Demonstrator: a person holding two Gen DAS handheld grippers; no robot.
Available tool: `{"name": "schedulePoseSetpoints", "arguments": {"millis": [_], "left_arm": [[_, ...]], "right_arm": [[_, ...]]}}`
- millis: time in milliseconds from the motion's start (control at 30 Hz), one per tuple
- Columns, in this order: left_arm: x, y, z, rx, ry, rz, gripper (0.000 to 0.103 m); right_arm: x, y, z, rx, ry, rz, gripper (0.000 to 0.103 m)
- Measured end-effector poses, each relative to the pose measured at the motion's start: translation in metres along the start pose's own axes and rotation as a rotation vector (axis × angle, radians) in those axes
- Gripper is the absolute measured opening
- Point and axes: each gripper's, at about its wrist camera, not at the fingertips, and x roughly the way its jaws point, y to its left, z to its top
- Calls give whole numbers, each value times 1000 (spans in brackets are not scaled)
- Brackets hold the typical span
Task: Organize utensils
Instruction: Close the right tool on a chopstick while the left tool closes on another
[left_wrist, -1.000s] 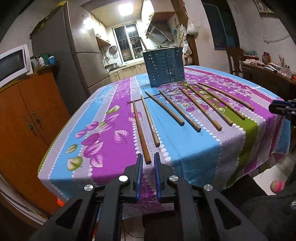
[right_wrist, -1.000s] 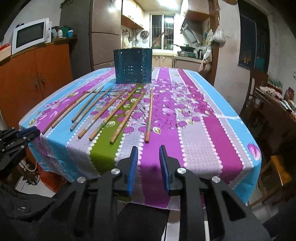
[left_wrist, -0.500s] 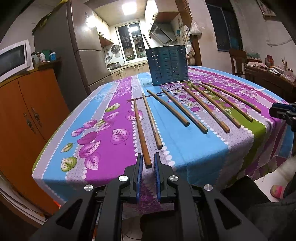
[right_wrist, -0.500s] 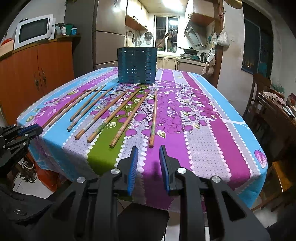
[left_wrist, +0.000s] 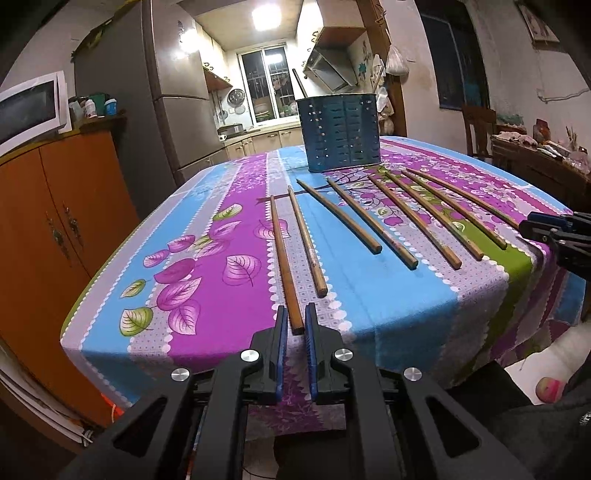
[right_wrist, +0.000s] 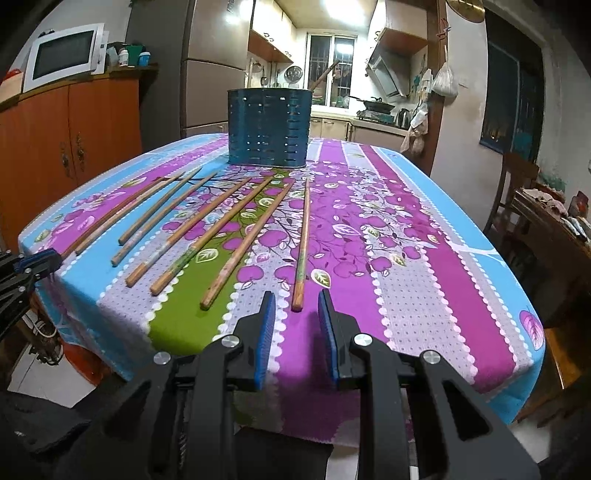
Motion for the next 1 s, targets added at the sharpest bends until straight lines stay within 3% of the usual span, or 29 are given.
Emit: {"name": "schedulePoseSetpoints", "arguments": {"millis": [100,367,1000], "left_arm": [[0,0,0,-1,1,-1,11],[2,-3,0,-6,1,7,11],[0,8,-2,-54,-3,-31,8]], "right_arm": [[3,-2,-1,5,-11,0,22],[6,-1,-2,20,-26,17,6],[6,-4,0,85,-14,8,5]]}}
